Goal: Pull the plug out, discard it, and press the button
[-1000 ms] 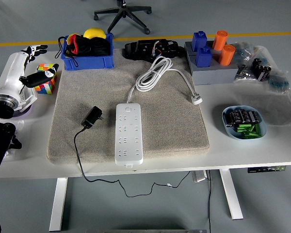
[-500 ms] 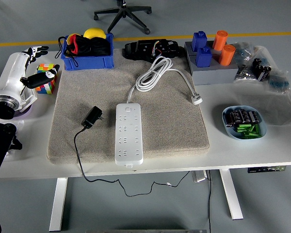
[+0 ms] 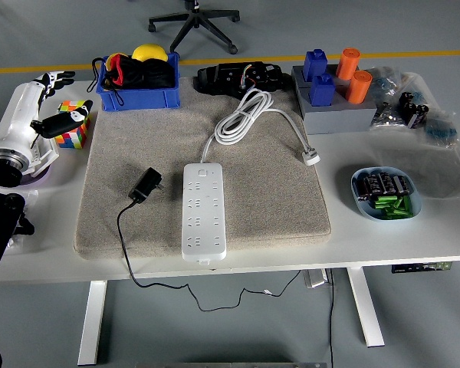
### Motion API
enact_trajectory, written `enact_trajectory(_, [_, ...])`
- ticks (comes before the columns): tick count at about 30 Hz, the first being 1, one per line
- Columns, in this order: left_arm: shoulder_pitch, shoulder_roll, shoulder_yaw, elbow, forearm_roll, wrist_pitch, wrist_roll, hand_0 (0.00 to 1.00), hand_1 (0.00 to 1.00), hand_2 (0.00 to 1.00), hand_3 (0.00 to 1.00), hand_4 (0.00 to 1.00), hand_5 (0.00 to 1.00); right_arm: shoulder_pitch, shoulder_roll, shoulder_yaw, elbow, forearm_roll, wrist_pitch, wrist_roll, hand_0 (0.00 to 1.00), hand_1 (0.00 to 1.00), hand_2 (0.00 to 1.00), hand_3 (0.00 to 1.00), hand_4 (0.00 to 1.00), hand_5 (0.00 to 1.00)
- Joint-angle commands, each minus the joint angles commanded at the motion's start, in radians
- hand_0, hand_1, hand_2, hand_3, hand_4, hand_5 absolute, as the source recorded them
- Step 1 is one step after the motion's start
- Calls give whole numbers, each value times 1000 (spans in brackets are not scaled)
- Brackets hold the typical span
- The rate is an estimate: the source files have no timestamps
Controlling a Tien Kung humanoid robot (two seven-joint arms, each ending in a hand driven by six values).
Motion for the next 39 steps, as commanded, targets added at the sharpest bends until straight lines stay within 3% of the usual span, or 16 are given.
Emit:
enact_trajectory(32, [0, 0, 4, -10, -5, 7, -8, 869, 853, 786, 819, 713, 168, 2, 0, -3, 0, 0, -4, 2, 739, 660, 645, 612, 661, 474])
enact_trajectory(39, [-23, 16, 12, -7, -8, 7, -7, 865, 851, 781, 817, 710, 151, 25, 0, -9, 0, -12, -5, -6, 740, 660, 645, 612, 661, 474])
